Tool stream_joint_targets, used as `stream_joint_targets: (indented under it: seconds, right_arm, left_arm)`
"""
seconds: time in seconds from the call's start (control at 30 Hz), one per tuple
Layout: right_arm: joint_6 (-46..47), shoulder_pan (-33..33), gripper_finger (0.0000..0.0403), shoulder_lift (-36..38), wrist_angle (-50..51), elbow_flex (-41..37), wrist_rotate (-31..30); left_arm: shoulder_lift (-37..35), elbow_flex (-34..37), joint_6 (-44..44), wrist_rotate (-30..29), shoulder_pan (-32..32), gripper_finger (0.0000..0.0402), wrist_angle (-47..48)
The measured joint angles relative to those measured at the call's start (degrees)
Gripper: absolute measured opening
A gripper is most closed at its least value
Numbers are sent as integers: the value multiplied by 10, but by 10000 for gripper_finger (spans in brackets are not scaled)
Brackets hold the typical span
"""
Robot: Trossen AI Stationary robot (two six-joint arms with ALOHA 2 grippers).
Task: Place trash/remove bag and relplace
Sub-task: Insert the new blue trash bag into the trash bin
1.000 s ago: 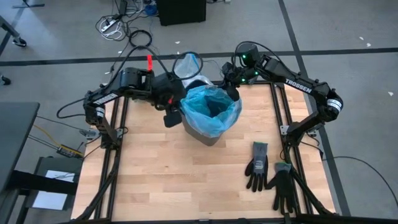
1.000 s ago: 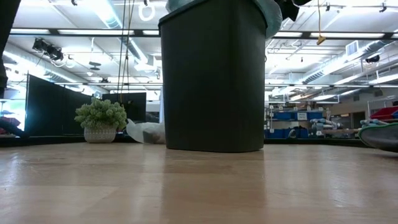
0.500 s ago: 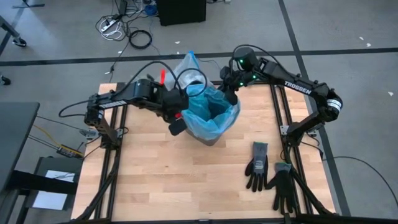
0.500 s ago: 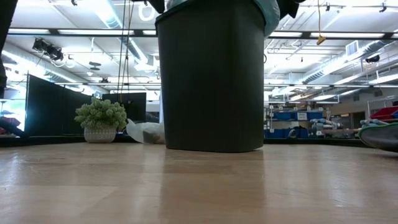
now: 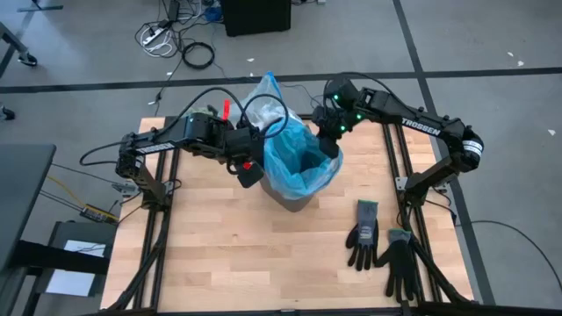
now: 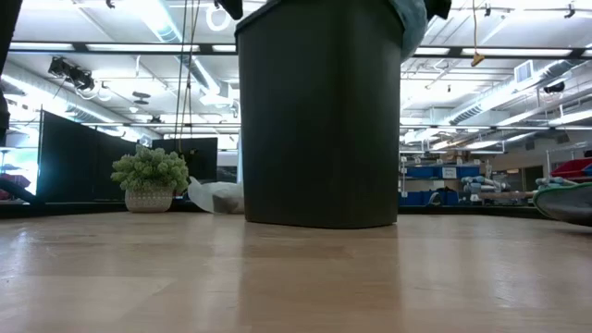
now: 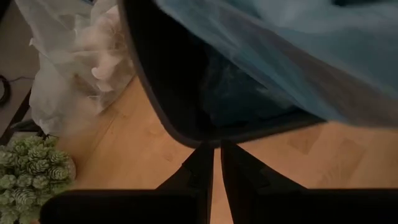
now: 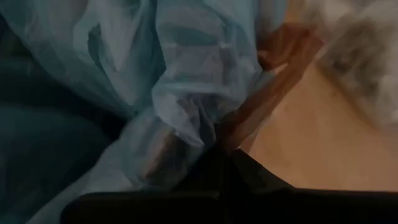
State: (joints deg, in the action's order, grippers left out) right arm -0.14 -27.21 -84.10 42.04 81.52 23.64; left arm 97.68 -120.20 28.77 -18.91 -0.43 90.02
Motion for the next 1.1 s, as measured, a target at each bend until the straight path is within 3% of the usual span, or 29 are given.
stream_joint_targets:
  seconds: [0.27,0.4,0.63,0.87,1.1]
  right_arm:
    - [67,53,0,71,2,0,3]
    - [60,68,9,116,2,0,-44]
    - [6,60,91,186,7,0,-137]
    - [-19,48,191,190,-2,0,-186]
    - [-12,54,215,161,-70,0,-180]
  left_arm:
    - [-21,0,-9,-25,0,31,0]
    - [-41,0,-65,-39,-1,15,0]
    - [-51,0,-32,-44,-1,8,0]
    - [-51,28,93,-91,-16,35,-65]
    - [-50,85,92,-99,-46,108,-112]
